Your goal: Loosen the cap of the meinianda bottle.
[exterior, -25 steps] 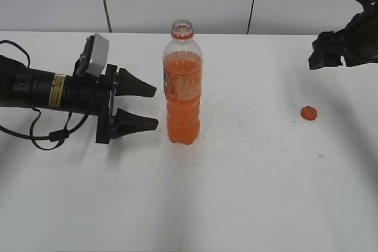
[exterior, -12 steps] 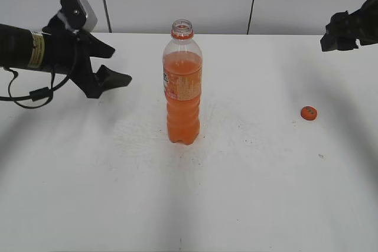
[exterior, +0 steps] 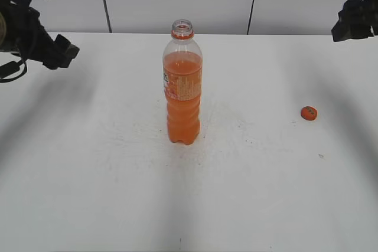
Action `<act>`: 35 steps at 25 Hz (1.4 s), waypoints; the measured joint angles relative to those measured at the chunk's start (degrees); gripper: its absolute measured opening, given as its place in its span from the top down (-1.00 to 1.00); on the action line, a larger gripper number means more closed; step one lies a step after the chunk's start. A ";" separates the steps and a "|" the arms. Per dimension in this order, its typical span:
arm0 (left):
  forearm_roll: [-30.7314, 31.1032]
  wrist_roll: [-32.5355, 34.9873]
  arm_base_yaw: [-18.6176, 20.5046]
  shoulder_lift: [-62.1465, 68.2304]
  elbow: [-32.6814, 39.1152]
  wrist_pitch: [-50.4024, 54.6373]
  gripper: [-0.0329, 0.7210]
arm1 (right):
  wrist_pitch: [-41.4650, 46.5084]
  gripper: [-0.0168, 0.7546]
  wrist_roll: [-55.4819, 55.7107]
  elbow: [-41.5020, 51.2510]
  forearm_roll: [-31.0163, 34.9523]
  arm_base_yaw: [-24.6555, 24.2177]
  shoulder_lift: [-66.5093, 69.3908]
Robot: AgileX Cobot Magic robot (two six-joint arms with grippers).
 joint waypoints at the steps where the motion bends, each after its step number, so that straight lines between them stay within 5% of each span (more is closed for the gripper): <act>1: -0.63 -0.06 0.00 -0.68 1.33 1.52 -0.53 | 2.03 -0.56 0.13 -0.80 -0.35 0.00 -0.06; 7: -16.08 3.30 0.00 -3.51 7.04 15.06 -0.53 | 13.78 -0.56 0.61 -5.04 -1.19 0.00 -0.17; 12: -51.11 35.00 0.00 -4.67 5.20 26.94 -0.46 | 19.55 -0.56 1.48 -6.97 -1.19 0.00 -0.17; 16: -69.73 54.33 0.00 -4.67 -1.15 40.86 -0.44 | 23.26 -0.56 1.76 -7.17 -1.11 0.00 -0.36; 25: -78.16 60.56 0.00 -7.76 -9.05 69.58 -0.42 | 32.89 -0.56 1.76 -7.29 -1.65 0.00 -5.67; 35: -85.03 62.65 0.00 -24.84 -0.79 69.32 -0.40 | 33.40 -0.56 1.72 1.96 -1.65 0.00 -17.32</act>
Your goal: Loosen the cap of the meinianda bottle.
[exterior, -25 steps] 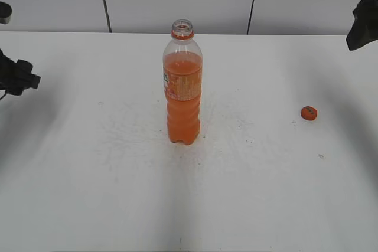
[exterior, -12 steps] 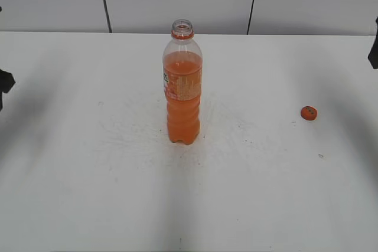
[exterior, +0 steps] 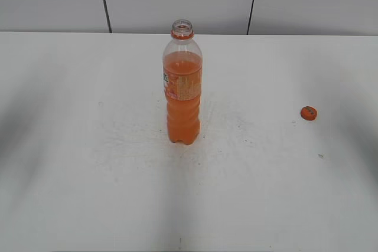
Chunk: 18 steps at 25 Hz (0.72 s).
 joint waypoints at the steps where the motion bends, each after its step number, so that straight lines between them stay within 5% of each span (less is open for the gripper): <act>1: -0.02 0.03 0.00 -1.74 1.30 -0.71 -0.40 | -0.75 -0.56 0.00 1.96 0.00 0.00 -1.12; 18: -1.13 0.03 0.00 -32.13 21.65 -7.56 -0.40 | -12.19 -0.56 0.40 34.38 0.61 0.00 -29.31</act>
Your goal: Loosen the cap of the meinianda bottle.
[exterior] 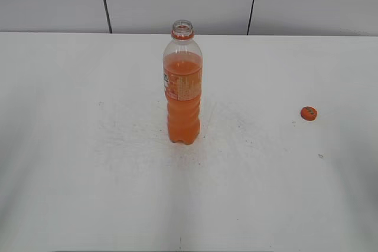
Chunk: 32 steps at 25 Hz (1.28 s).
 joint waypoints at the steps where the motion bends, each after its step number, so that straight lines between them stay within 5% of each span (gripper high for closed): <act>1: -0.13 0.00 0.00 -0.95 0.87 0.28 -0.39 | -0.63 -0.56 0.20 1.34 -0.61 0.00 -2.18; 9: -4.13 0.00 0.00 -9.68 2.23 1.11 -0.39 | -1.63 -0.56 2.48 3.99 -0.61 0.00 -17.87; 32: -1.46 0.04 0.00 -39.45 2.33 1.83 -0.38 | 3.27 -0.56 2.75 5.64 -0.17 0.00 -43.85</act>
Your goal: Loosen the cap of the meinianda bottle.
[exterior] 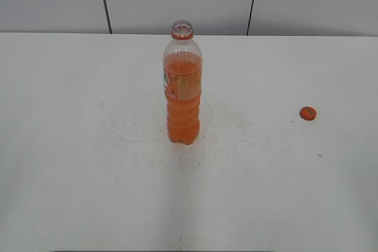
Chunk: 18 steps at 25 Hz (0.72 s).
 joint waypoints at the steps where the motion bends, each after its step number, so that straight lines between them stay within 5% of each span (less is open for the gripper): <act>1: 0.18 0.00 0.00 -0.97 0.00 0.07 -0.38 | 0.00 -0.56 0.00 0.00 0.00 0.00 0.00; 18: 0.24 0.00 0.00 -1.63 0.06 0.35 -0.38 | 0.00 -0.56 0.00 0.18 -0.44 0.00 0.00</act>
